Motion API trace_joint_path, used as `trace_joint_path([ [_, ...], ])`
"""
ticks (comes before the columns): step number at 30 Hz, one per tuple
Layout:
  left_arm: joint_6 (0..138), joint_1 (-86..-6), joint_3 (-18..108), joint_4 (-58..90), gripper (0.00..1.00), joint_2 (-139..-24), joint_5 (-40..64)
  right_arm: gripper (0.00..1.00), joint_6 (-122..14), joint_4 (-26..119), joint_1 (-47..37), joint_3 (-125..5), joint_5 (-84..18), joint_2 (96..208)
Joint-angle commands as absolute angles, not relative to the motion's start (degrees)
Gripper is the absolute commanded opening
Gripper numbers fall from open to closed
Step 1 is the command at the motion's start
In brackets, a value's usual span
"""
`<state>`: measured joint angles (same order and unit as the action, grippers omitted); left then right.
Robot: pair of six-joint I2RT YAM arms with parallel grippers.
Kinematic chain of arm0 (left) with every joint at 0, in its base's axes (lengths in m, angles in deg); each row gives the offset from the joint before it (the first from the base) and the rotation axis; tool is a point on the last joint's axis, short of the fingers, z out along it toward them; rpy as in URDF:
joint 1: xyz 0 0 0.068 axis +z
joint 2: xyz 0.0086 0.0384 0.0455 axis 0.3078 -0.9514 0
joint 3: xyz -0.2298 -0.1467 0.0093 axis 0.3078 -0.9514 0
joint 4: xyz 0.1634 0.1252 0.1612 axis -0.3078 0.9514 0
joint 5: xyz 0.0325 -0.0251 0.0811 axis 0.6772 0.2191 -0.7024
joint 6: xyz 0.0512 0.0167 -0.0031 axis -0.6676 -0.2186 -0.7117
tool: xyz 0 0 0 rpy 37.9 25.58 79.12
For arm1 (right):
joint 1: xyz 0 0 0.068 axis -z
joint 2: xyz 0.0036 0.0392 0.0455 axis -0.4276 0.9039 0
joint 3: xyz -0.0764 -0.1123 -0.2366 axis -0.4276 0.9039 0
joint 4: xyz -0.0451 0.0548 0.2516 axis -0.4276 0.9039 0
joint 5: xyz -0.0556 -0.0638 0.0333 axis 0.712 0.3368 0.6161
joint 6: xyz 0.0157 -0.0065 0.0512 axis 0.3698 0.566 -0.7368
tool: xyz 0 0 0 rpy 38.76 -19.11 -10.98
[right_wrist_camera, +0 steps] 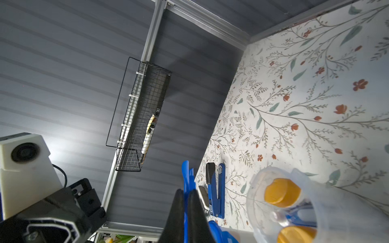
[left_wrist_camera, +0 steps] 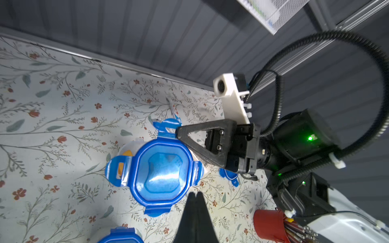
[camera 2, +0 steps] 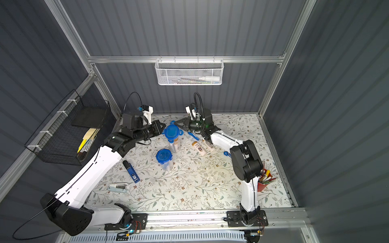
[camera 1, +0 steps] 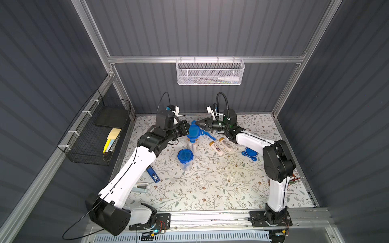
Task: Take out toiletry kits
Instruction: Open the lid of the container, then place the lid at the center of the board.
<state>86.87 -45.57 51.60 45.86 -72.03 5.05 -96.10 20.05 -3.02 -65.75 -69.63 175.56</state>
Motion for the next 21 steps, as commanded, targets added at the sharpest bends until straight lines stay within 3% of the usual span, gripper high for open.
trace_joint_path([
  [1,85.8,-45.2,51.3,50.3,0.0,-71.7,1.7,0.0,-92.0,22.0,-4.1,-62.7,-68.2,170.5],
  [5,86.1,-45.2,49.8,50.8,0.02,-71.9,1.4,0.0,-77.5,40.7,-5.2,-59.4,-59.9,161.2],
  [7,86.1,-45.2,49.1,50.9,0.11,-72.1,0.6,0.0,-70.0,51.2,-5.9,-57.7,-51.8,155.2],
  [8,86.1,-45.2,48.9,51.1,0.19,-72.2,0.1,0.0,-67.3,54.9,-6.3,-56.7,-48.4,153.1],
  [12,85.8,-45.2,48.3,51.1,0.76,-72.9,-1.5,0.0,-59.9,66.2,-7.6,-51.7,-30.9,144.1],
  [15,85.4,-45.2,48.8,51.7,1.0,-74.2,-2.4,0.0,-57.1,73.1,-8.9,-48.0,-19.4,139.7],
  [21,83.9,-45.1,50.3,51.9,1.0,-77.8,-2.0,0.0,-56.2,87.2,-12.8,-45.2,3.8,136.9],
])
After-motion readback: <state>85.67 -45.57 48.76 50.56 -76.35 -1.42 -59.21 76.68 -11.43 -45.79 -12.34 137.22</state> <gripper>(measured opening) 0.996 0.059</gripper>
